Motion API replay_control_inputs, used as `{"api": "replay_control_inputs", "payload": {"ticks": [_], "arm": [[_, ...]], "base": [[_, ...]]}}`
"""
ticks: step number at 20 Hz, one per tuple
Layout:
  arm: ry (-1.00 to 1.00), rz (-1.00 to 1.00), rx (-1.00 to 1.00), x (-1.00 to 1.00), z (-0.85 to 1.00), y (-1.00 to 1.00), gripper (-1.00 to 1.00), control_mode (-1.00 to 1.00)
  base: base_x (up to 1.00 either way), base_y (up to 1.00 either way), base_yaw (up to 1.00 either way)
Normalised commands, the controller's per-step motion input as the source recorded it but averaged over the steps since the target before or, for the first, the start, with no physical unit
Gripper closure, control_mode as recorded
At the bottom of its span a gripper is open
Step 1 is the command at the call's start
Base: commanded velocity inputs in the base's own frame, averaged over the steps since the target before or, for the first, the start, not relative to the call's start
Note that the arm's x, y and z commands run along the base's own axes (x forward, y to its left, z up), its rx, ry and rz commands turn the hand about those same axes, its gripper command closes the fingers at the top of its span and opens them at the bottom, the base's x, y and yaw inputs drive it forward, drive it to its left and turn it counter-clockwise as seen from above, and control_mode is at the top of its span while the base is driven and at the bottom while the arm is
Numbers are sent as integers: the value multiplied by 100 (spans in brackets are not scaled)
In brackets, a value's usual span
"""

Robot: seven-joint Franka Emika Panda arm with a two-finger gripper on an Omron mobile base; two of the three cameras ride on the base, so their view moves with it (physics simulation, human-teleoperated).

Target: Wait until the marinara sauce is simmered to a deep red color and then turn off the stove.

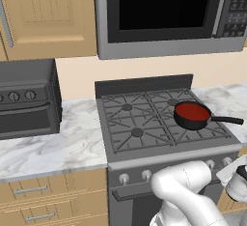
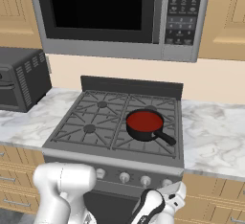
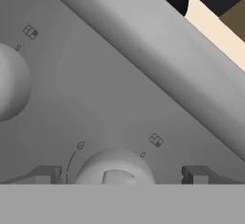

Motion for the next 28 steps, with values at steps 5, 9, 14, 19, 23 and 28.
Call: {"api": "replay_control_inputs", "payload": {"ticks": [5, 9, 14, 19, 23, 28], "arm": [[0, 0, 0, 4, -1, 0, 100, -100], [0, 0, 0, -1, 0, 0, 100, -100], [0, 0, 1, 0, -3, 0, 100, -100], [5, 0, 22, 0, -22, -11, 100, -100], [9, 0, 36, 0, -13, -34, 100, -100], [7, -1, 38, 1, -6, -39, 100, -100]], "base": [[0, 0, 0], [0, 0, 0], [0, 0, 0], [0, 0, 0], [0, 0, 0], [0, 0, 0]]}}
